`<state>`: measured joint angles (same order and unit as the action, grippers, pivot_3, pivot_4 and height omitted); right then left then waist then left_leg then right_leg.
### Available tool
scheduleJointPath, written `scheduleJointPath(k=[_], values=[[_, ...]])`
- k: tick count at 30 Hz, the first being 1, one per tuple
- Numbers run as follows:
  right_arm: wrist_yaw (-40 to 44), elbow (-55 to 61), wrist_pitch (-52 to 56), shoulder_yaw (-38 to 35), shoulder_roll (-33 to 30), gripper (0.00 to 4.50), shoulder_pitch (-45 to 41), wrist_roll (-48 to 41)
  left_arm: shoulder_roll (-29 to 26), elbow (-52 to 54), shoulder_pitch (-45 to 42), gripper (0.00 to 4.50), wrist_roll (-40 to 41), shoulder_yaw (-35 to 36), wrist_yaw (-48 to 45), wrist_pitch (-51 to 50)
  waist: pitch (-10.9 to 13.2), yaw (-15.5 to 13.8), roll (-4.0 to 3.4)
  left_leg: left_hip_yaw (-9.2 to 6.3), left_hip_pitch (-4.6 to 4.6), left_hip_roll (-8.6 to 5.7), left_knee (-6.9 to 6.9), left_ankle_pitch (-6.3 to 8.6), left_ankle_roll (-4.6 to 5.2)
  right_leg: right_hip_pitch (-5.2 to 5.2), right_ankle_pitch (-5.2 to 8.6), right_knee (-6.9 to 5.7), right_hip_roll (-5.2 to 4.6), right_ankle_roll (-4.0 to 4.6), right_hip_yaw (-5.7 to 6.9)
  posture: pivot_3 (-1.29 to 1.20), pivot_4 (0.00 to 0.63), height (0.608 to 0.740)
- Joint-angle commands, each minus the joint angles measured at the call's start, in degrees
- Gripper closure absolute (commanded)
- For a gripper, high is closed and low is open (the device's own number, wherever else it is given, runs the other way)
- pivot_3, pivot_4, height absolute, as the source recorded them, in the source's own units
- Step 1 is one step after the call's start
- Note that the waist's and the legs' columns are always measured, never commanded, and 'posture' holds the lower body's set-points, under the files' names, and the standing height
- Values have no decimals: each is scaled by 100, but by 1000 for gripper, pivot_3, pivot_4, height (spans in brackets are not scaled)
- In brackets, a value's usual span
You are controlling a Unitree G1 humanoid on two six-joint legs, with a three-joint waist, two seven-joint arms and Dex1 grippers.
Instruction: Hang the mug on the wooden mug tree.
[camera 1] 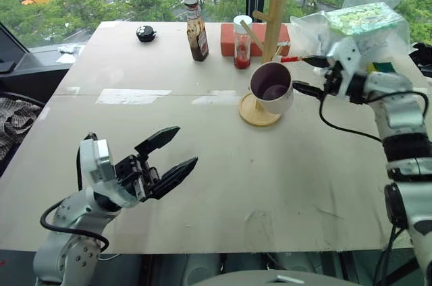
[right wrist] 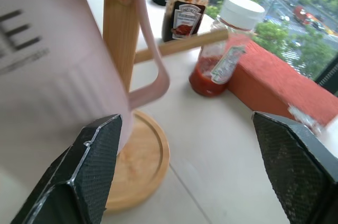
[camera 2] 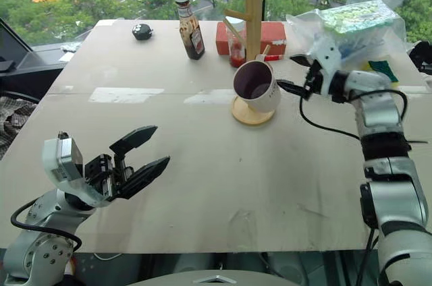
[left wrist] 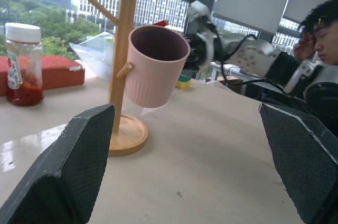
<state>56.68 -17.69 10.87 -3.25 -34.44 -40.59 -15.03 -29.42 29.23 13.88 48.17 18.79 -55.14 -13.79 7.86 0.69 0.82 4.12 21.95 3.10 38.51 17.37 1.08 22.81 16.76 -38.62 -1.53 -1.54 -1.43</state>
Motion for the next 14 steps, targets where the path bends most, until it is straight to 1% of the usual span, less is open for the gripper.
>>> scheduleJointPath(k=[1,3,5,8,10,12,14], values=[[-302,1416,604,-592,-241,808,813,-497,-91,-72,116,0,-592,-218,278,5,0,6,0,1,-1,0,-1,0,0,0,0,0,0,0,-1,0,150,740],[-397,2033,836,-802,-364,808,1532,-627,-112,-141,180,0,-715,-269,383,-62,0,10,0,0,-2,0,-4,0,0,0,0,1,3,0,-2,0,150,740],[-581,2713,987,-1057,-378,808,2599,-669,-173,-342,179,0,-975,-324,441,-37,-1,5,1,2,-4,0,-9,1,1,0,0,2,3,0,-6,0,150,740],[-839,3317,1105,-1297,-270,808,3676,-747,-226,-570,133,0,-1136,-357,393,22,-1,2,1,-3,-10,0,-11,1,2,-8,0,6,6,-1,-2,0,150,740],[-981,3477,954,-1360,-161,808,4443,-608,-222,-758,60,0,-1201,-394,348,57,-2,0,3,-2,-12,0,-10,5,9,-10,0,5,7,-1,-3,0,150,740],[-1095,3517,794,-1331,-102,808,4830,-474,-233,-919,-1,0,-1310,-469,291,106,-2,16,3,0,-15,-2,-8,12,21,-13,1,5,8,-1,-4,0,150,740],[-1204,3532,711,-1279,-58,808,4958,-417,-312,-1045,-41,0,-1453,-588,237,52,-2,38,2,14,-21,-3,-6,12,21,-12,0,0,14,-2,-17,0,150,740]])
